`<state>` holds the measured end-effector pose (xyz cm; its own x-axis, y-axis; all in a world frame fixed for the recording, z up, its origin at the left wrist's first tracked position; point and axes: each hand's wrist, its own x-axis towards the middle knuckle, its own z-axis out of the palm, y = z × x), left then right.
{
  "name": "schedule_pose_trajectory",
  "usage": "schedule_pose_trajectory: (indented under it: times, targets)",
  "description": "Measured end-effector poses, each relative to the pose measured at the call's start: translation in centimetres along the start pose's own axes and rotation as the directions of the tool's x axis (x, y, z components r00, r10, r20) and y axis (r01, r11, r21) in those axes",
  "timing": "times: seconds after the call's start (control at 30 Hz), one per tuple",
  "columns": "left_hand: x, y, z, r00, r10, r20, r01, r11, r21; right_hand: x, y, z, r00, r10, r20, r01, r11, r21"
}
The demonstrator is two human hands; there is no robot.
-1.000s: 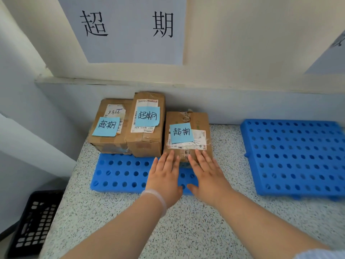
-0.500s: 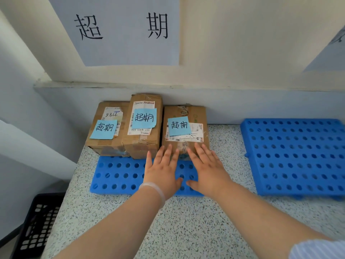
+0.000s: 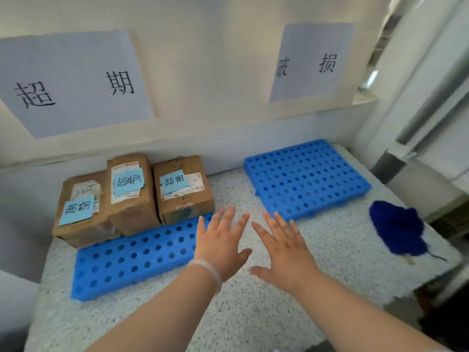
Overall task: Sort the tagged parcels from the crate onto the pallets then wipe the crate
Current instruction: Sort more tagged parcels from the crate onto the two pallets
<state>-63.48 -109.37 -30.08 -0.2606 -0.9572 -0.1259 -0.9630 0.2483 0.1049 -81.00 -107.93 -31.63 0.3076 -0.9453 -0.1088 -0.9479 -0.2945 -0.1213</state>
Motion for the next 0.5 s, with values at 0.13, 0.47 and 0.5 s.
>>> schedule_pose_trajectory:
  times: [0.13, 0.47, 0.5]
  targets:
    - [0.1, 6.0, -0.7, 0.990, 0.139, -0.021, -0.139, 0.990, -0.011, -5.7, 3.1, -1.2, 0.990, 0.129, -0.061, -0.129, 0.992, 0.012]
    - [-3.9, 22.7, -2.6, 0.903, 0.426, -0.053, -0.423, 0.904, 0.062, -21.6, 11.3, -4.5, 0.881, 0.462, -0.099, -0.456, 0.887, 0.077]
    - [-4.5, 24.6, -2.8, 0.892, 0.449, -0.061, -0.445, 0.893, 0.062, -23.2, 12.1, -4.8, 0.871, 0.479, -0.113, -0.472, 0.878, 0.081]
